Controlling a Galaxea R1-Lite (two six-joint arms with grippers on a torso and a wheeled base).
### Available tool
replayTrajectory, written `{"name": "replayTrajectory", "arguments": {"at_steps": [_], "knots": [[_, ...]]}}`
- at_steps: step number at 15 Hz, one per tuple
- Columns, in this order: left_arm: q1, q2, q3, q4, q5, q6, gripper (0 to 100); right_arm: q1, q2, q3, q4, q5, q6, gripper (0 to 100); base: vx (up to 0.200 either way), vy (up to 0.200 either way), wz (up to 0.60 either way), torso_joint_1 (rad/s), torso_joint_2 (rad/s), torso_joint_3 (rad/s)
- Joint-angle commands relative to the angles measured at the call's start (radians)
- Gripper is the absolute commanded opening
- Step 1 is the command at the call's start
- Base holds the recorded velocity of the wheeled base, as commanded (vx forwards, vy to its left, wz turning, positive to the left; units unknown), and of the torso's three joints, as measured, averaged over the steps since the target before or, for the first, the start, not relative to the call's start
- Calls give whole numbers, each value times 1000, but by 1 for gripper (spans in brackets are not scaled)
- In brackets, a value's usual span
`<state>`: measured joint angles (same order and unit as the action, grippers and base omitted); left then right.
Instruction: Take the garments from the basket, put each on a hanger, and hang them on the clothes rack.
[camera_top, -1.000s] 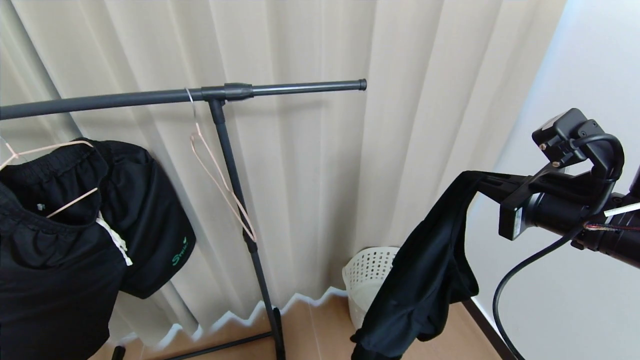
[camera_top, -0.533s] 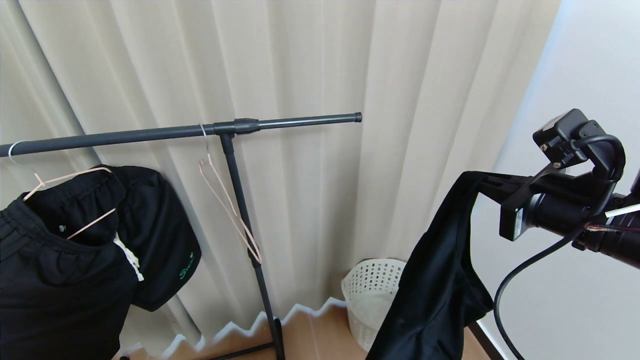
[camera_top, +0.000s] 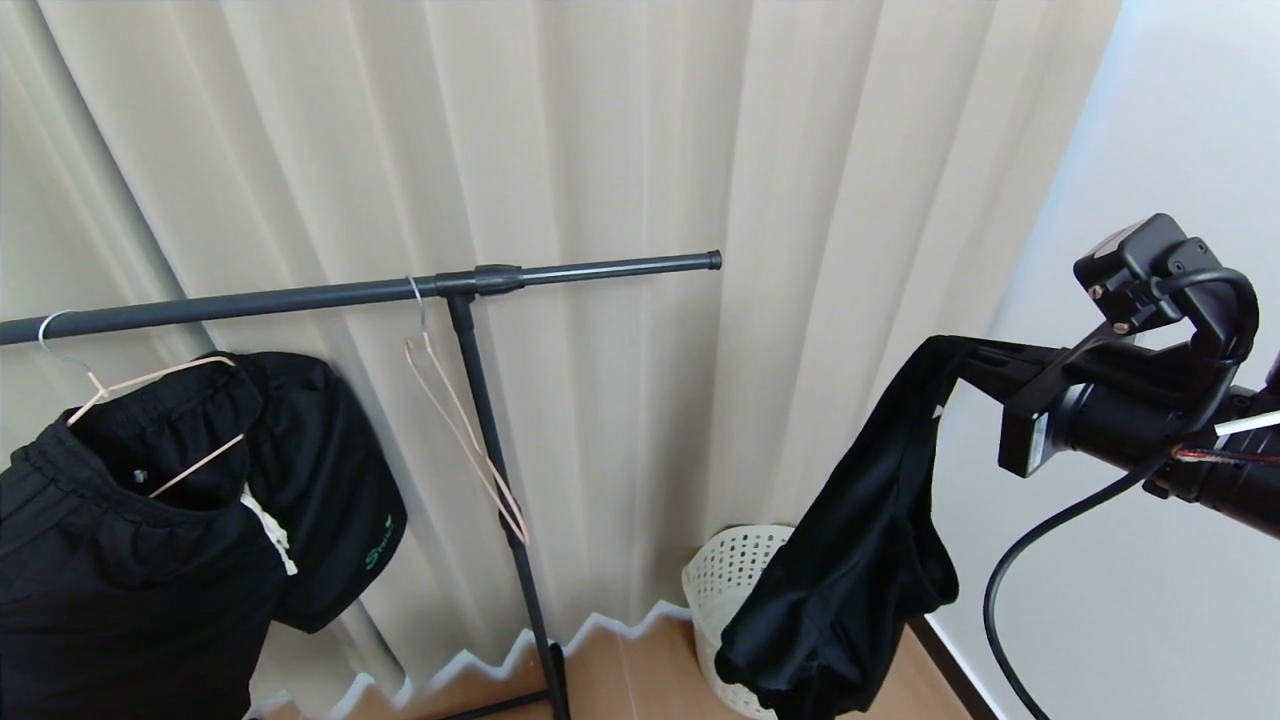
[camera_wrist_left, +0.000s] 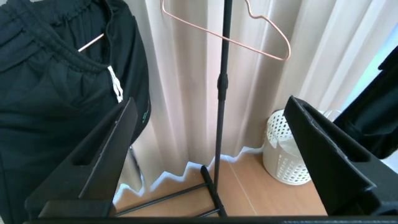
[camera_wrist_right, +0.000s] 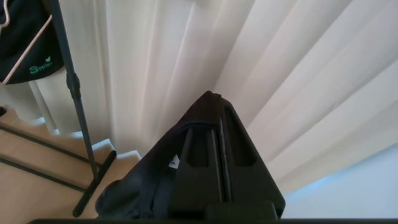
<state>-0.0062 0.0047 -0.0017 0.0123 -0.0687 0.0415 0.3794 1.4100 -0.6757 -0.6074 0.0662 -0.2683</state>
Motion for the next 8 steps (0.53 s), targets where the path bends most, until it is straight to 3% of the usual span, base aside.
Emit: {"name": "replayTrajectory", "arguments": {"at_steps": [1,5,8], "knots": [[0,0,0,0,0,3,100,1,3,7,-5,0,0,0,0,0,600,12,-22,-7],[0,0,0,0,0,5,100,1,6,12,-6,1,-2,0,0,0,600,5,0,1],[0,0,0,0,0,3,100,0,6,13,-11,1,-2,0,0,0,0,0,0,0]]}}
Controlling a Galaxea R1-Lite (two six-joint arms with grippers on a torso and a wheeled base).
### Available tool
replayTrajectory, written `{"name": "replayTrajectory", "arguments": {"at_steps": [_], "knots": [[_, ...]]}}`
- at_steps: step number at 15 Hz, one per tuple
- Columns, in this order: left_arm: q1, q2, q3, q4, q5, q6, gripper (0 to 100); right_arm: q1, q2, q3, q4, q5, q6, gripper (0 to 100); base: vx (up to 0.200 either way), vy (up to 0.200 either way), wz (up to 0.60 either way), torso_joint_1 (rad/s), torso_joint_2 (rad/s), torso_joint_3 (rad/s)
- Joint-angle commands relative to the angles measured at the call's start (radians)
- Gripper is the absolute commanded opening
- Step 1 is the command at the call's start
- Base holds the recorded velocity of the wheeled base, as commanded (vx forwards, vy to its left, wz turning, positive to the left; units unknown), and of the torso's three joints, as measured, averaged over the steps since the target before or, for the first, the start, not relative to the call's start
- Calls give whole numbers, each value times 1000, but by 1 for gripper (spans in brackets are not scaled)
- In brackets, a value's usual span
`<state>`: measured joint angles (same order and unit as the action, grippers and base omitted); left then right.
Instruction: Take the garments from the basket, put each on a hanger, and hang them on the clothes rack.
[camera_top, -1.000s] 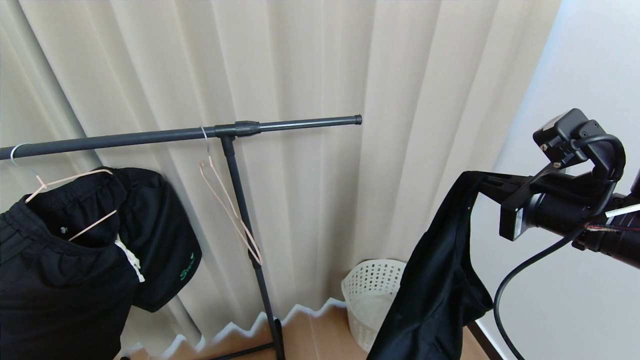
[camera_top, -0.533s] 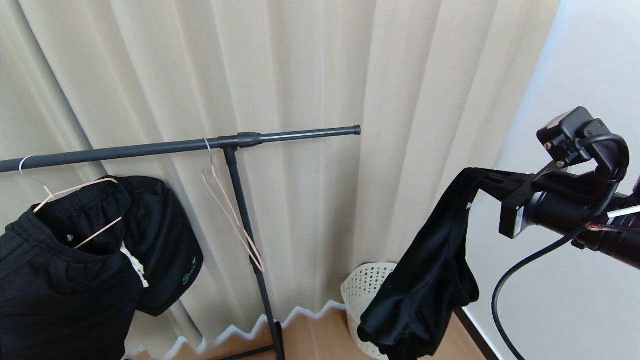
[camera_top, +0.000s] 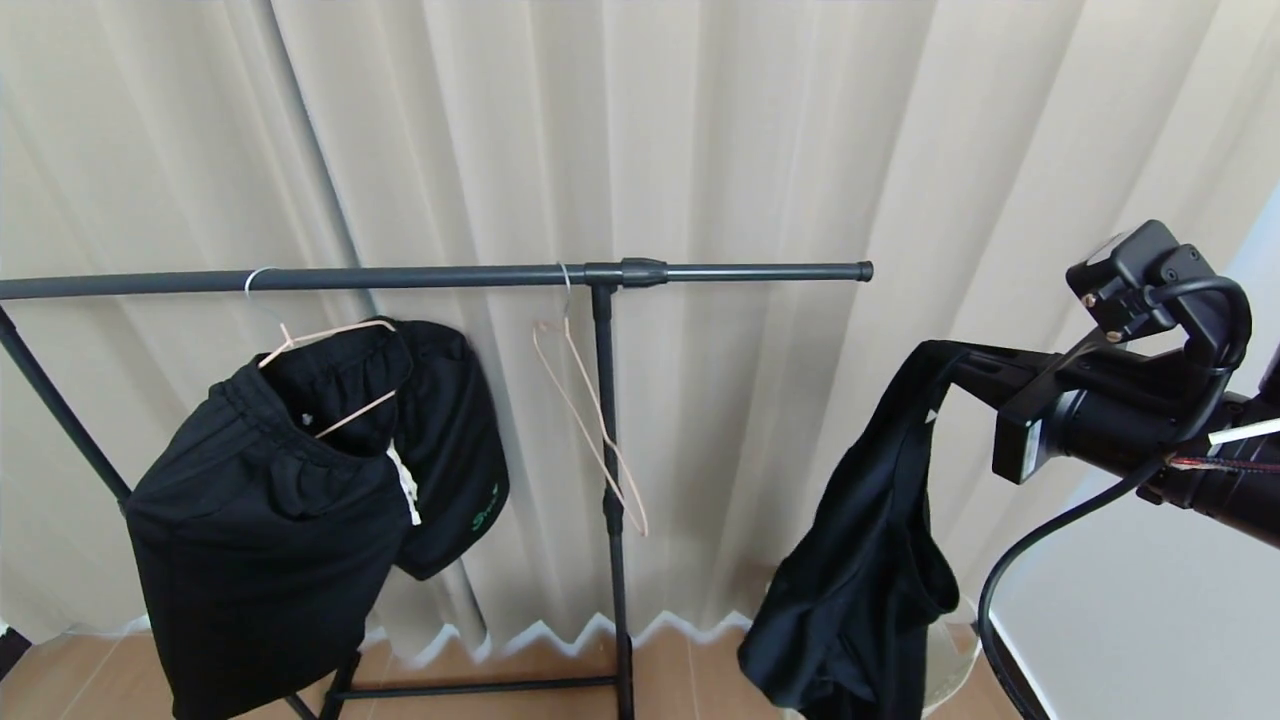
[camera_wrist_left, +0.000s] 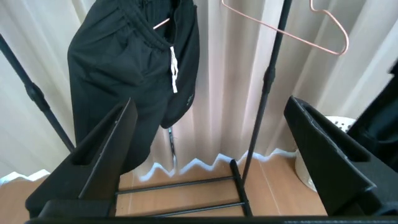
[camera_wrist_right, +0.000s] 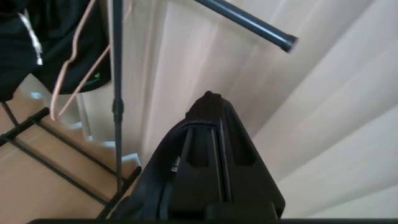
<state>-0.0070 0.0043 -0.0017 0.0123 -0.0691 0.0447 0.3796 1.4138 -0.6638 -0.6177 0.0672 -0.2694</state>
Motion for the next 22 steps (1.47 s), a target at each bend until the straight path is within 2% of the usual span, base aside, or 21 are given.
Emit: {"name": "replayTrajectory", "arguments": {"at_steps": [1,15,17,22], "knots": [[1,0,0,0,0,0,100,1,1,1,-1,0,-1,0,0,200,0,12,2,2],[1,0,0,0,0,-2,100,-1,1,0,-1,0,1,0,0,200,0,2,1,2],[1,0,0,0,-1,-2,100,-1,4,1,-1,2,1,0,-200,200,0,2,-2,-2],[1,-1,0,0,-1,-2,100,1,2,3,-1,2,1,0,-200,0,0,2,8,2]]}}
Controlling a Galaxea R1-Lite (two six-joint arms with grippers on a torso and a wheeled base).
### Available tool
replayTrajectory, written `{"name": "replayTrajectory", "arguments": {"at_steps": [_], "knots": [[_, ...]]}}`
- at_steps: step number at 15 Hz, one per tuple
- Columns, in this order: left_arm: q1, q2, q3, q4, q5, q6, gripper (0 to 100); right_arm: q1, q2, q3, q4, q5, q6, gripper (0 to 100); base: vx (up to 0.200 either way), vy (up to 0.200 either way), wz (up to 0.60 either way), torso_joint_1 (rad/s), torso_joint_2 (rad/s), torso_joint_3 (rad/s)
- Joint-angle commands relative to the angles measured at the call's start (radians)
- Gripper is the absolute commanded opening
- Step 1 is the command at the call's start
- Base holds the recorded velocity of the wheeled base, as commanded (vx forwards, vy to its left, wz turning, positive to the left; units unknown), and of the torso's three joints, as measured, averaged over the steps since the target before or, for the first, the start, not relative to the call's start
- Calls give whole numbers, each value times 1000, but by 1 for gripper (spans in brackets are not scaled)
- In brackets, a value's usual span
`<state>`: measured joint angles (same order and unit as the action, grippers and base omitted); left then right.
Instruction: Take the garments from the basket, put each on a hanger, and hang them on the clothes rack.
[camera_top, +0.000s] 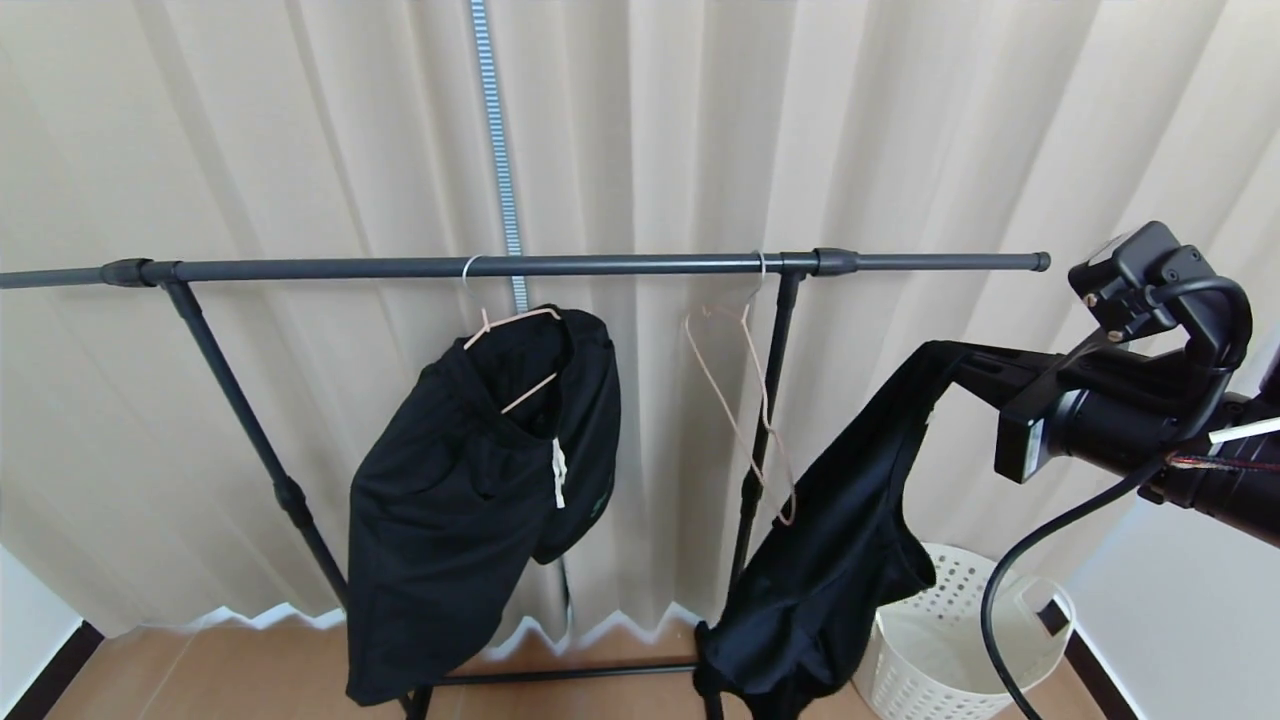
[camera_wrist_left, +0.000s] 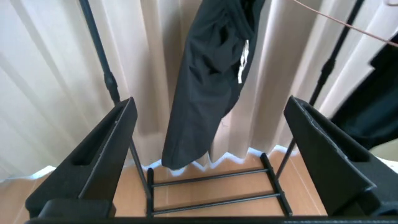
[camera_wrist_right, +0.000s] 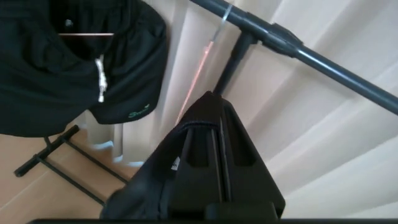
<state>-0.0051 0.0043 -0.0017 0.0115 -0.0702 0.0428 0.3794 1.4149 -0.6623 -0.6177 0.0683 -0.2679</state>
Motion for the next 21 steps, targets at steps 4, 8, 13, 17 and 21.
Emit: {"name": "replayTrajectory", "arguments": {"at_steps": [4,8,13,17,21], "knots": [[-1,0,0,1,1,0,100,1,4,1,-1,1,-1,0,-200,0,0,-1,2,1],[-1,0,0,1,1,-4,100,1,6,1,-1,1,-2,0,-50,0,0,-1,1,-1],[-1,0,0,1,3,-3,100,1,6,9,-1,1,-4,0,0,0,0,0,0,0],[-1,0,0,1,4,-3,100,3,3,24,-10,1,-31,0,0,0,0,0,0,0],[-1,0,0,1,4,0,100,4,1,35,-22,-1,-33,0,-50,0,0,1,1,-1]]}}
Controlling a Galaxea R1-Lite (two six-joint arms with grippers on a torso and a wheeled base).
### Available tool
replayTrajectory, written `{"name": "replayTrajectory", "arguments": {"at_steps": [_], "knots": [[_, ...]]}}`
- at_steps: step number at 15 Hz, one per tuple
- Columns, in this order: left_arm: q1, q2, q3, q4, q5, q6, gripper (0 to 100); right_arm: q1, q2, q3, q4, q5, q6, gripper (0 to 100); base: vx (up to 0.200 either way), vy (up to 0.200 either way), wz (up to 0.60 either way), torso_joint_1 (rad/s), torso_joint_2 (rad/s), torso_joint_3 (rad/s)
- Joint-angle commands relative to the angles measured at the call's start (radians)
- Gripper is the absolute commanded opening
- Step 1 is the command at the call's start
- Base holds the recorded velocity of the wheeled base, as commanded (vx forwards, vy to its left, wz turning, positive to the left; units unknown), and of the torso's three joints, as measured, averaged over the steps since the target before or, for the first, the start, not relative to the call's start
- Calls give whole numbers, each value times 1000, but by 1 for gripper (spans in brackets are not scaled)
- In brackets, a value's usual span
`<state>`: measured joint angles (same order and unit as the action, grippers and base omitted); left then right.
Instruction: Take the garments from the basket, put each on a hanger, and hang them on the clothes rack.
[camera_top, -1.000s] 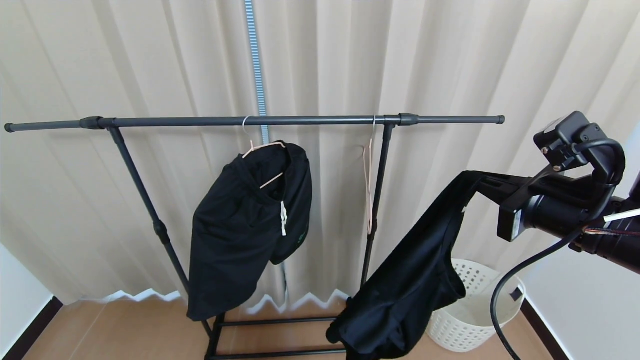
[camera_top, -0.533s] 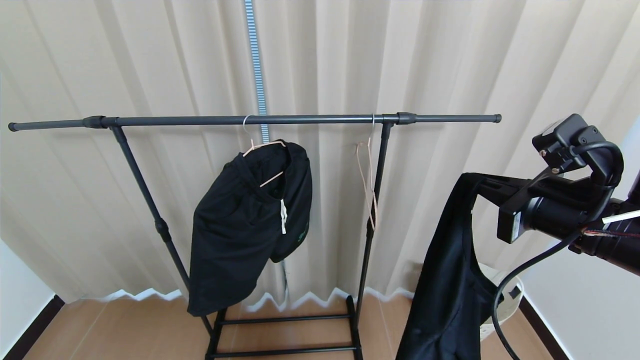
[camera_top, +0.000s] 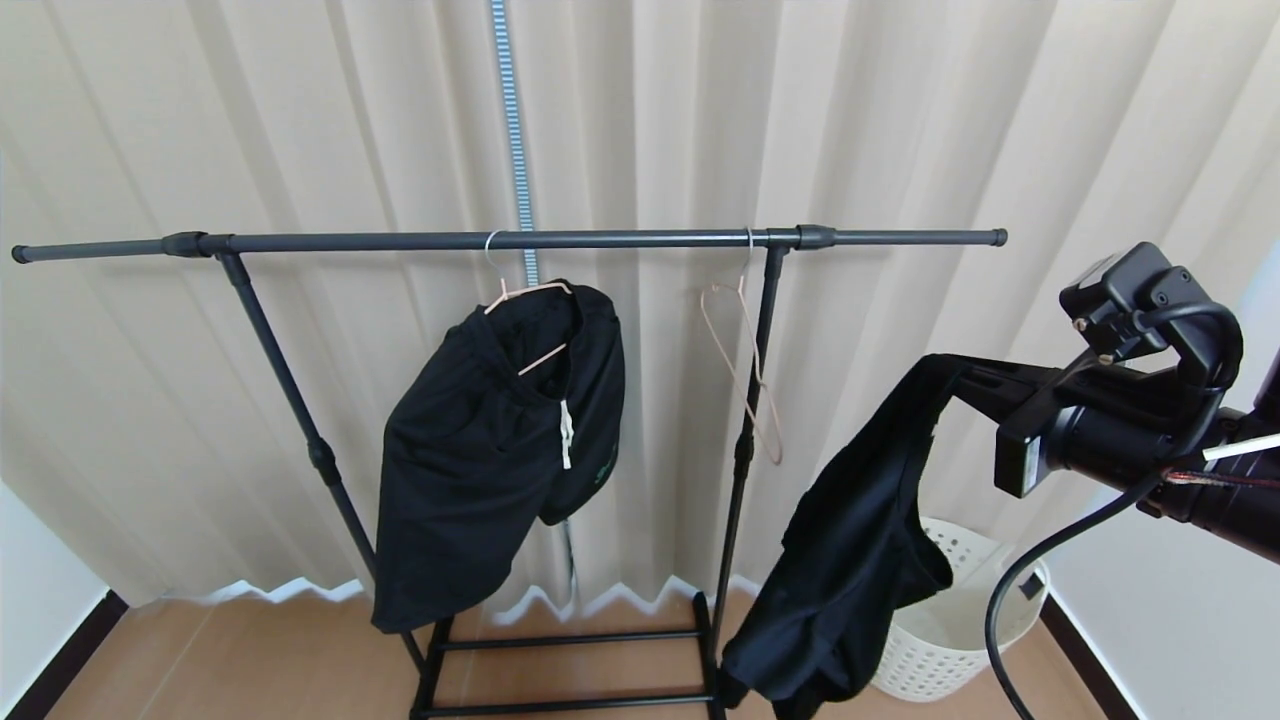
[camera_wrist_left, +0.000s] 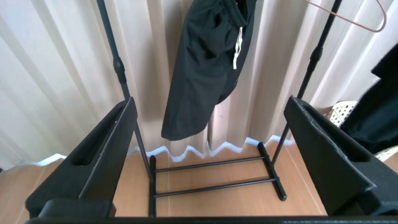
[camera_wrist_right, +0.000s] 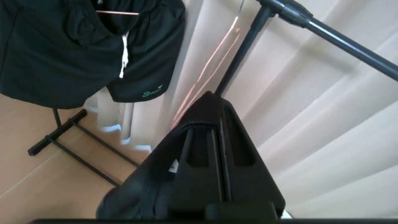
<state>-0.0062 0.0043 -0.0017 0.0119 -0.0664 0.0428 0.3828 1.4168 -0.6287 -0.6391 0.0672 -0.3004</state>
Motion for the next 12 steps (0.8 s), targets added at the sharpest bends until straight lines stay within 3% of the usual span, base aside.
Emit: {"name": "replayTrajectory", "arguments": {"at_steps": [1,3,12], "knots": [[0,2,0,0,-1,0,100,1,-1,1,-1,0,0,0,-200,0,0,-2,2,7],[0,0,0,0,0,0,100,1,1,3,-1,0,-9,0,-200,0,0,0,10,7],[0,0,0,0,-1,2,100,36,16,9,-1,-3,-22,0,0,0,0,0,0,0]]}}
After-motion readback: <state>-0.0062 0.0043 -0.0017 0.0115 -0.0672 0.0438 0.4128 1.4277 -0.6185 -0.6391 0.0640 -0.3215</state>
